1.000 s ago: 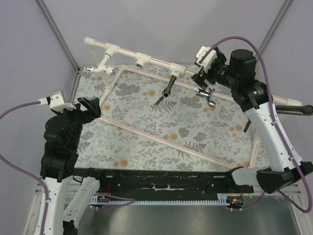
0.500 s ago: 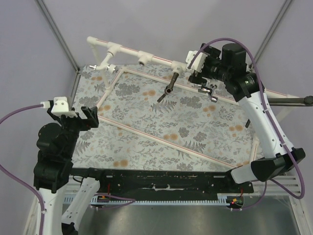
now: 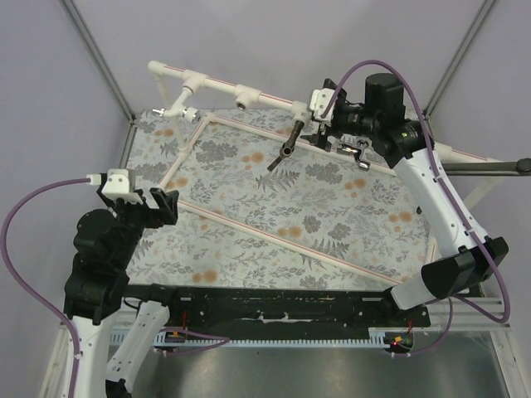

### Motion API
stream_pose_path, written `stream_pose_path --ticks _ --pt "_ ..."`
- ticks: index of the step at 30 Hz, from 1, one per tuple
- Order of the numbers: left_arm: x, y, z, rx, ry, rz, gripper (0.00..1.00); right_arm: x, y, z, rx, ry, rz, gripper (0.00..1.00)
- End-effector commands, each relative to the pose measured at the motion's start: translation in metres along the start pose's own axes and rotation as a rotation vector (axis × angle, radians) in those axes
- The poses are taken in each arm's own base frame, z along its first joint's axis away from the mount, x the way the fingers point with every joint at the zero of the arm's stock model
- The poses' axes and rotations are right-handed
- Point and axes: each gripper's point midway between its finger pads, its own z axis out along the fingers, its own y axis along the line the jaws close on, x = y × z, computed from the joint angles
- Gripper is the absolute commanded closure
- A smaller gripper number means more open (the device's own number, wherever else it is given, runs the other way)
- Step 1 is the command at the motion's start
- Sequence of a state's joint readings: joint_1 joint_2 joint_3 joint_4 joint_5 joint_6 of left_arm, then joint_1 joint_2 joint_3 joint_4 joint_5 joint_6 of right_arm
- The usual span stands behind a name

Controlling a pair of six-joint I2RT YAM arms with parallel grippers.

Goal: Install the water faucets

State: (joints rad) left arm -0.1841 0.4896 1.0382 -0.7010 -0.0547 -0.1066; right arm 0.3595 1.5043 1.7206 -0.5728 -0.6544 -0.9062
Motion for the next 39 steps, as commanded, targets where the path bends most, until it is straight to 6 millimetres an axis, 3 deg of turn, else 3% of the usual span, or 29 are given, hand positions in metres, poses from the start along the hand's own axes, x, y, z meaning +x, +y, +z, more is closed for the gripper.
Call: stream_pose_path --ticks 1,6,10,15,20,26,31,36,39 --pt "-0.009 -0.004 -0.006 0.019 -0.045 -0.026 0.09 -0.021 -0.002 0.001 0.022 -0.111 0.056 0.02" --pt "-0.016 0.004 -0.011 -0.029 -0.073 -0.022 0.09 -0.049 -0.029 -0.014 0.141 -0.165 0.021 0.02" --pt "-0.022 0.016 -0.016 -0.097 -0.098 -0.017 0.08 -0.076 -0.053 -0.038 0.285 -0.217 0.009 0.02" --pt "-0.036 0.035 -0.025 -0.203 -0.144 -0.024 0.08 -0.114 -0.094 -0.096 0.603 -0.327 0.062 0.02" --pt "-0.044 0.042 -0.031 -0.243 -0.181 -0.027 0.08 -0.132 -0.101 -0.155 0.815 -0.376 0.118 0.02" --pt "-0.048 0.04 -0.026 -0.237 -0.212 -0.056 0.08 -0.128 -0.071 -0.201 0.894 -0.365 0.235 0.02" --pt "-0.048 0.026 -0.01 -0.169 -0.215 -0.085 0.08 -0.113 -0.018 -0.206 0.752 -0.272 0.293 0.05" --pt "-0.044 0.017 0.006 -0.125 -0.199 -0.1 0.08 -0.081 0.023 -0.213 0.651 -0.059 0.303 0.11" --pt "-0.044 0.015 0.013 -0.121 -0.193 -0.093 0.08 -0.056 0.025 -0.229 0.705 0.099 0.323 0.17"
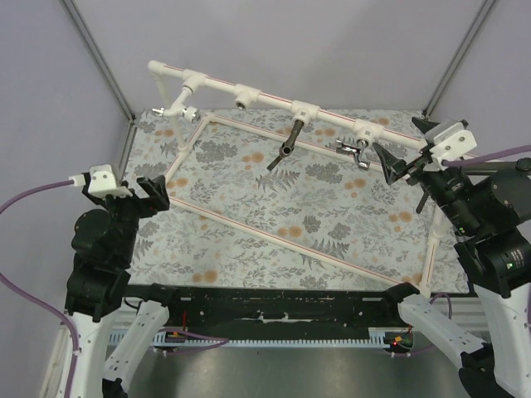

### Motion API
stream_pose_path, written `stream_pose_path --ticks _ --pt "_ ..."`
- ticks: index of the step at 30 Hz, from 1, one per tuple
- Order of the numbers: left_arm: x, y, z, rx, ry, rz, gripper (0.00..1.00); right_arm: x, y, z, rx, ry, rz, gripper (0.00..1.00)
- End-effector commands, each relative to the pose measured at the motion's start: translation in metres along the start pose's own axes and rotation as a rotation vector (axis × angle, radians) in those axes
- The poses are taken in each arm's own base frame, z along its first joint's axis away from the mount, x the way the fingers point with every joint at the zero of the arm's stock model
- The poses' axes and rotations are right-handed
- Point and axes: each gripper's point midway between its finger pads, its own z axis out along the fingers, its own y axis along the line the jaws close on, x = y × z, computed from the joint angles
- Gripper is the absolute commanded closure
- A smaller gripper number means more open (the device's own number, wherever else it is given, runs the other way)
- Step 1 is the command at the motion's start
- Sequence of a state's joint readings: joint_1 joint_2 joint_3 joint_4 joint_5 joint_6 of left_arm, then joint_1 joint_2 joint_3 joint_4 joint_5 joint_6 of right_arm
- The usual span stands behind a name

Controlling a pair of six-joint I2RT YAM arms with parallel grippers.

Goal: Install the water faucets

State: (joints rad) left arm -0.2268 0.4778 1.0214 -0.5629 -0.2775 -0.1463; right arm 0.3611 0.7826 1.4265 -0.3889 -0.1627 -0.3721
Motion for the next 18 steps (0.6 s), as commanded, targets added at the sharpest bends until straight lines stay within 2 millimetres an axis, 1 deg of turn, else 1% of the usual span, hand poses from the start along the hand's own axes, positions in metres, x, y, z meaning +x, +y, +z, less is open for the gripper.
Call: stream_pose_path --ticks 1,5,7,10,13,16,18 --pt "-0.009 -0.012 0.012 0.037 -0.034 -0.041 0.09 0.055 -0.014 -0.025 0.078 0.306 -0.051 0.18" --pt "-0.005 -0.015 0.017 0.045 -0.026 -0.048 0.08 0.074 -0.038 -0.026 0.18 0.441 -0.117 0.22" --pt "-0.005 -0.017 0.018 0.053 -0.025 -0.053 0.09 0.081 -0.047 -0.021 0.219 0.487 -0.144 0.23" --pt "-0.005 -0.017 0.018 0.056 -0.026 -0.044 0.09 0.093 -0.054 -0.01 0.235 0.544 -0.18 0.26" --pt "-0.006 -0.014 0.015 0.052 -0.035 -0.018 0.09 0.099 -0.054 -0.001 0.218 0.57 -0.207 0.26" --pt "-0.008 -0.013 0.014 0.052 -0.043 0.009 0.09 0.105 -0.044 0.005 0.144 0.596 -0.212 0.25" --pt "-0.01 -0.012 0.014 0.054 -0.049 0.027 0.08 0.11 -0.037 0.005 0.096 0.623 -0.202 0.25"
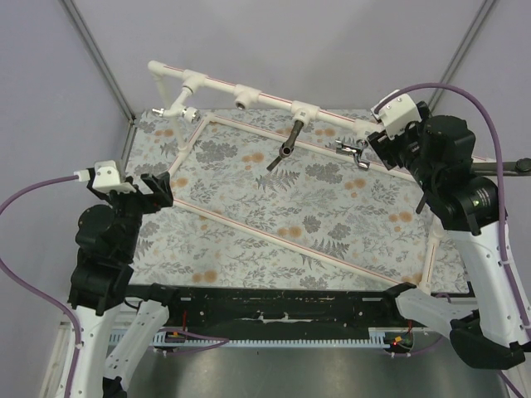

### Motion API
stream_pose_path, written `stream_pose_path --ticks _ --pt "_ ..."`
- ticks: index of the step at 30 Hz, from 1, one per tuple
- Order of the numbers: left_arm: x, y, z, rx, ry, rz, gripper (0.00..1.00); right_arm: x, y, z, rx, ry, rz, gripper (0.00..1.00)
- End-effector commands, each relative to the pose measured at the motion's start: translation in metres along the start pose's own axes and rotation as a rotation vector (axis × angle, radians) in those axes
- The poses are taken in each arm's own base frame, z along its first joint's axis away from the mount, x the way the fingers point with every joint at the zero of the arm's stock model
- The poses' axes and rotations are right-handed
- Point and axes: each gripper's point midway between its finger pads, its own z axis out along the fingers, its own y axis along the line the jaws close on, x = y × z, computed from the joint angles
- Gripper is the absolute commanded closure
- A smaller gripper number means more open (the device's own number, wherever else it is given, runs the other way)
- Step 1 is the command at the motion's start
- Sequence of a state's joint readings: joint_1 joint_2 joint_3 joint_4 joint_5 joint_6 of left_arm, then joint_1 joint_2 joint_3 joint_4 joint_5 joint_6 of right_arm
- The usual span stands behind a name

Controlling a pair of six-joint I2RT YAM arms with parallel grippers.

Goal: Install the water faucets

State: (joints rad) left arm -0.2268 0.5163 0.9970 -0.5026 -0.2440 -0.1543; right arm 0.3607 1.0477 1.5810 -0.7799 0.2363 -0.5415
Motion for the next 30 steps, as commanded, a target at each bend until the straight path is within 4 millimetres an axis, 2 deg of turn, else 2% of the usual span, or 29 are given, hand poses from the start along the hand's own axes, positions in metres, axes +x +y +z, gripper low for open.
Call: stream_pose_path --ticks 1,5,10,14,18,22,25,27,30 --pt "-0.014 -0.002 -0.001 0.021 -0.056 0.045 0.08 -0.005 -0.001 -0.012 -0.045 0.013 -0.033 0.25" --pt "-0.012 -0.002 0.003 0.023 -0.062 0.068 0.08 0.008 0.001 -0.001 -0.047 0.087 -0.067 0.27" --pt "-0.01 -0.002 0.007 0.023 -0.07 0.087 0.08 0.011 -0.01 0.027 0.036 0.125 -0.134 0.41" --pt "-0.008 0.001 0.008 0.004 -0.072 0.106 0.08 -0.007 -0.024 0.051 0.099 0.069 -0.192 0.54" --pt "-0.008 0.008 0.006 -0.025 -0.081 0.123 0.08 -0.026 -0.047 0.082 0.173 0.005 -0.265 0.58" --pt "-0.006 0.016 0.003 -0.065 -0.088 0.128 0.08 -0.045 -0.06 0.123 0.202 -0.095 -0.287 0.59" --pt "-0.006 0.021 0.001 -0.091 -0.094 0.125 0.08 -0.058 -0.079 0.152 0.256 -0.173 -0.244 0.59" --pt "-0.005 0.024 0.0 -0.102 -0.092 0.126 0.08 -0.057 -0.093 0.175 0.282 -0.189 -0.205 0.59" --pt "-0.005 0.027 -0.002 -0.115 -0.096 0.15 0.08 -0.06 -0.111 0.193 0.325 -0.219 -0.138 0.58"
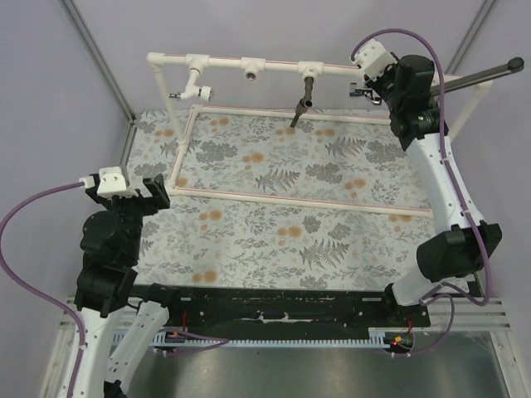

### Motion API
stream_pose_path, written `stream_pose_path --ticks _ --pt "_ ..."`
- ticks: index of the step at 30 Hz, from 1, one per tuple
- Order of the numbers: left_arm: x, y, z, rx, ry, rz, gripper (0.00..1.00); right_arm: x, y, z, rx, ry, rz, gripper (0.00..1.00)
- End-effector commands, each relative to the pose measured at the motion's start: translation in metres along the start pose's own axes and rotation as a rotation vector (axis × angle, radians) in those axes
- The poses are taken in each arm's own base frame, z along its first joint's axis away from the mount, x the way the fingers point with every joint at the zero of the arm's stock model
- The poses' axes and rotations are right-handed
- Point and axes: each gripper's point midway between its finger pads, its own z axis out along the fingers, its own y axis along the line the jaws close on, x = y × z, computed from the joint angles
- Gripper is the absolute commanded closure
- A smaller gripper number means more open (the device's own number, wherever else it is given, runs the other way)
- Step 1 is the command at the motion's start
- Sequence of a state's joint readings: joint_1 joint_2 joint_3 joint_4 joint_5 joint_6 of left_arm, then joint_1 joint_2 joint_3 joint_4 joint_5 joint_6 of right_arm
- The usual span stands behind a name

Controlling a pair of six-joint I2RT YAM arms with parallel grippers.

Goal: Install the water faucets

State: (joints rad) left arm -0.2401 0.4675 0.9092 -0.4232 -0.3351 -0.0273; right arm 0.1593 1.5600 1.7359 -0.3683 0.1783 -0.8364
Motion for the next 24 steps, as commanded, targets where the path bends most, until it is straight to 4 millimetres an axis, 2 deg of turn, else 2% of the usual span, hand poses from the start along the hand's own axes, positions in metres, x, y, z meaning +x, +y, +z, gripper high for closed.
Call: stream_pose_path --ticks 1,3,5,8,10,13,14,15,18,22,24 --pt "-0.011 0.01 -0.003 -0.044 -0.05 0.031 0.07 -0.057 -0.073 0.016 0.222 -0.253 0.145 0.54" --pt "-0.011 0.011 -0.002 -0.052 -0.05 0.031 0.07 -0.061 -0.077 0.014 0.218 -0.272 0.187 0.45" --pt "-0.011 0.013 -0.003 -0.063 -0.05 0.021 0.07 -0.065 -0.077 0.0 0.195 -0.29 0.211 0.31" --pt "-0.013 0.014 -0.003 -0.074 -0.056 -0.015 0.07 -0.075 -0.081 -0.038 0.179 -0.347 0.297 0.12" --pt "-0.015 0.013 -0.003 -0.075 -0.061 -0.036 0.07 -0.079 -0.083 -0.069 0.168 -0.384 0.34 0.06" --pt "-0.016 0.015 -0.003 -0.089 -0.069 -0.056 0.07 -0.07 -0.077 -0.106 0.165 -0.398 0.414 0.02" --pt "-0.018 0.016 -0.004 -0.093 -0.075 -0.063 0.07 -0.067 -0.078 -0.123 0.177 -0.407 0.447 0.02" --pt "-0.018 0.017 -0.004 -0.102 -0.076 -0.068 0.07 -0.063 -0.078 -0.139 0.189 -0.414 0.474 0.02" --pt "-0.021 0.023 -0.005 -0.134 -0.09 -0.082 0.07 -0.04 -0.062 -0.171 0.2 -0.408 0.551 0.02" --pt "-0.027 0.039 -0.01 -0.222 -0.114 -0.104 0.07 0.006 -0.045 -0.211 0.293 -0.355 0.667 0.02" --pt "-0.026 0.045 -0.011 -0.257 -0.124 -0.111 0.07 0.035 -0.033 -0.223 0.351 -0.31 0.738 0.02"
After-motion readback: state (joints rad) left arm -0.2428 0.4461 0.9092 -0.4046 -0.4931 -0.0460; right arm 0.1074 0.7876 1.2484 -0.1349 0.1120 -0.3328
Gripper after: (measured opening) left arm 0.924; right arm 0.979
